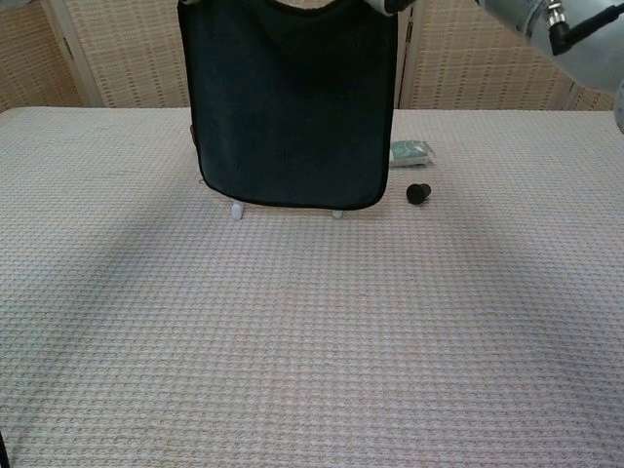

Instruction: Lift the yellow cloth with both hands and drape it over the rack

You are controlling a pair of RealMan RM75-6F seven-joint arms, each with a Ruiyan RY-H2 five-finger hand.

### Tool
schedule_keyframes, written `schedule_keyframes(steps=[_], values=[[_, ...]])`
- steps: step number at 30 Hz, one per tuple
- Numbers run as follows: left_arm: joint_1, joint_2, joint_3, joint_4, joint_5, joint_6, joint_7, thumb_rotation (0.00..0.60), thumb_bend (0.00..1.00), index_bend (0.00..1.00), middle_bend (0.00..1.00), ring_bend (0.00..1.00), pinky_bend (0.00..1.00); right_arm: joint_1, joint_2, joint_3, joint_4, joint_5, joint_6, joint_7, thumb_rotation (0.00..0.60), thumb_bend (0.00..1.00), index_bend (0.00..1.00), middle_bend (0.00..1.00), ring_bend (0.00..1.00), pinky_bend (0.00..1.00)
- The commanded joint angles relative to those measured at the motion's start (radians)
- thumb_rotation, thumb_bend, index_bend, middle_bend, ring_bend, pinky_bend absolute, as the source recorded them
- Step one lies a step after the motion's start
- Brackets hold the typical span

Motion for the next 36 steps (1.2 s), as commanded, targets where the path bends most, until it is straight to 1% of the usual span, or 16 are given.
schedule_keyframes(steps=[1, 4, 7, 14, 19, 22, 26, 28, 32, 34, 35, 36], values=[[-0.003, 0.004, -0.006, -0.013, -0.015, -0.011, -0.007, 0.600, 0.47, 0.60, 1.00, 0.86, 0.95, 0.011, -0.009, -0.007, 0.033, 0.009, -0.009, 0.014, 0.600, 0.50, 0.68, 0.94, 1.00, 1.00], [-0.006, 0.018, -0.018, -0.050, -0.040, -0.036, -0.026, 0.600, 0.47, 0.62, 1.00, 0.86, 0.95, 0.015, -0.008, -0.016, 0.055, 0.009, -0.015, 0.022, 0.600, 0.50, 0.68, 0.94, 1.00, 1.00], [-0.016, 0.023, -0.023, -0.059, -0.061, -0.049, -0.018, 0.600, 0.47, 0.62, 1.00, 0.86, 0.95, 0.021, -0.014, -0.020, 0.076, 0.013, -0.018, 0.031, 0.600, 0.50, 0.68, 0.94, 1.00, 1.00], [-0.045, -0.010, -0.006, 0.013, -0.137, -0.083, 0.058, 0.600, 0.47, 0.61, 1.00, 0.85, 0.95, 0.050, -0.048, -0.033, 0.148, 0.023, -0.039, 0.029, 0.600, 0.50, 0.68, 0.93, 1.00, 1.00], [-0.055, -0.025, -0.001, 0.047, -0.177, -0.097, 0.087, 0.600, 0.47, 0.61, 1.00, 0.85, 0.95, 0.071, -0.075, -0.038, 0.198, 0.029, -0.050, 0.028, 0.600, 0.49, 0.67, 0.92, 1.00, 1.00], [-0.059, -0.031, 0.006, 0.061, -0.193, -0.106, 0.104, 0.600, 0.47, 0.59, 1.00, 0.85, 0.95, 0.079, -0.087, -0.043, 0.217, 0.034, -0.059, 0.028, 0.600, 0.46, 0.59, 0.92, 1.00, 1.00], [-0.067, -0.035, 0.017, 0.072, -0.219, -0.130, 0.130, 0.600, 0.47, 0.55, 1.00, 0.84, 0.94, 0.086, -0.096, -0.050, 0.235, 0.049, -0.079, 0.015, 0.600, 0.42, 0.43, 0.91, 1.00, 1.00], [-0.073, -0.044, 0.026, 0.085, -0.225, -0.132, 0.150, 0.600, 0.47, 0.53, 1.00, 0.84, 0.94, 0.088, -0.094, -0.047, 0.230, 0.076, -0.105, -0.007, 0.600, 0.41, 0.37, 0.90, 1.00, 1.00], [-0.092, -0.065, 0.038, 0.122, -0.269, -0.148, 0.202, 0.600, 0.47, 0.50, 1.00, 0.82, 0.93, 0.097, -0.099, -0.036, 0.234, 0.115, -0.115, -0.056, 0.600, 0.37, 0.24, 0.90, 1.00, 1.00], [-0.102, -0.072, 0.042, 0.136, -0.304, -0.160, 0.234, 0.600, 0.47, 0.44, 1.00, 0.79, 0.92, 0.099, -0.101, -0.031, 0.235, 0.131, -0.119, -0.067, 0.600, 0.33, 0.18, 0.89, 1.00, 1.00], [-0.106, -0.074, 0.044, 0.141, -0.323, -0.164, 0.249, 0.600, 0.43, 0.35, 0.97, 0.75, 0.92, 0.100, -0.100, -0.030, 0.234, 0.135, -0.119, -0.072, 0.600, 0.30, 0.13, 0.89, 1.00, 1.00], [-0.111, -0.076, 0.045, 0.144, -0.348, -0.169, 0.266, 0.600, 0.39, 0.26, 0.92, 0.70, 0.91, 0.099, -0.099, -0.031, 0.234, 0.137, -0.118, -0.077, 0.600, 0.27, 0.11, 0.88, 1.00, 1.00]])
